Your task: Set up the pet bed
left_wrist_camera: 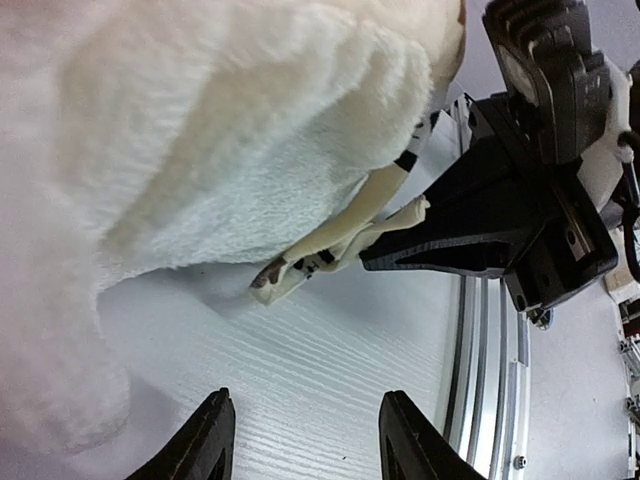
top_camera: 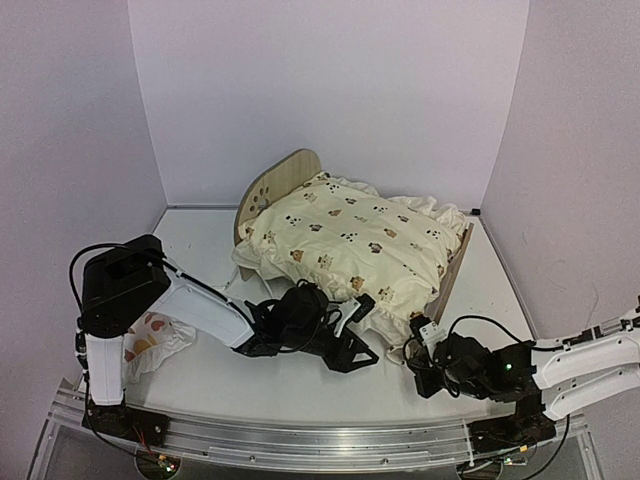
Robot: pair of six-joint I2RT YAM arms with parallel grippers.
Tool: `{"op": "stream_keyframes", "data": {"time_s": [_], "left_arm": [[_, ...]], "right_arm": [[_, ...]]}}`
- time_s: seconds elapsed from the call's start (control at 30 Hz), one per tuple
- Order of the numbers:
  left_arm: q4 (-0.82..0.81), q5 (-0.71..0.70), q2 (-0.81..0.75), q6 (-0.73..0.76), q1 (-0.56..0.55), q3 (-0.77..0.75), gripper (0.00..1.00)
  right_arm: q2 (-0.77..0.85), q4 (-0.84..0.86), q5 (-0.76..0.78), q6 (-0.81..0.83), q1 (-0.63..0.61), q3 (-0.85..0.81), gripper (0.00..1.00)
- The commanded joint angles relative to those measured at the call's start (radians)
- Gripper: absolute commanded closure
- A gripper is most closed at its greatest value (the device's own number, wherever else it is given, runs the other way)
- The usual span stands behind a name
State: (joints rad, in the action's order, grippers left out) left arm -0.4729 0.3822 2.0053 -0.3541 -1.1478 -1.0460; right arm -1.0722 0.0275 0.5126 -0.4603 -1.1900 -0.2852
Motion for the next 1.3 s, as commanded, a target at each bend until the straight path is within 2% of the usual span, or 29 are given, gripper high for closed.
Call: {"op": "stream_keyframes", "data": {"time_s": [0.0,0.17,0.53,0.63,0.77,0.97,1.27], "left_arm": [[-0.123,0.083,0.057,0.093,-0.007,-0.051,0.49],[-0.177,0.059,0.107,0.161,-0.018,-0.073,0.48],[-0.182,-0.058,0.246,0.204,-0.041,-0.205,0.60],[-0.202,-0.072,0.258,0.196,-0.040,-0.214,0.71],[-0.236,-0.055,0.251,0.188,-0.041,-0.196,0.98],[-0.249,-0.054,0.174,0.160,-0.052,-0.118,1.00],[-0.147,-0.085,0.069,0.152,-0.094,-0.083,1.00]], "right_arm": [[0.035,-0.020,0.022,-0.051,-0.003,-0.017,1.00],[0.054,-0.028,0.009,-0.072,-0.004,-0.020,1.00],[0.058,-0.080,-0.006,-0.086,-0.003,-0.028,1.00],[0.072,-0.086,-0.006,-0.092,-0.003,-0.026,1.00],[0.072,-0.094,-0.006,-0.099,-0.004,-0.031,1.00],[0.046,-0.120,-0.007,-0.138,-0.003,-0.065,1.00],[-0.036,-0.156,-0.011,-0.160,-0.004,-0.136,1.00]]}}
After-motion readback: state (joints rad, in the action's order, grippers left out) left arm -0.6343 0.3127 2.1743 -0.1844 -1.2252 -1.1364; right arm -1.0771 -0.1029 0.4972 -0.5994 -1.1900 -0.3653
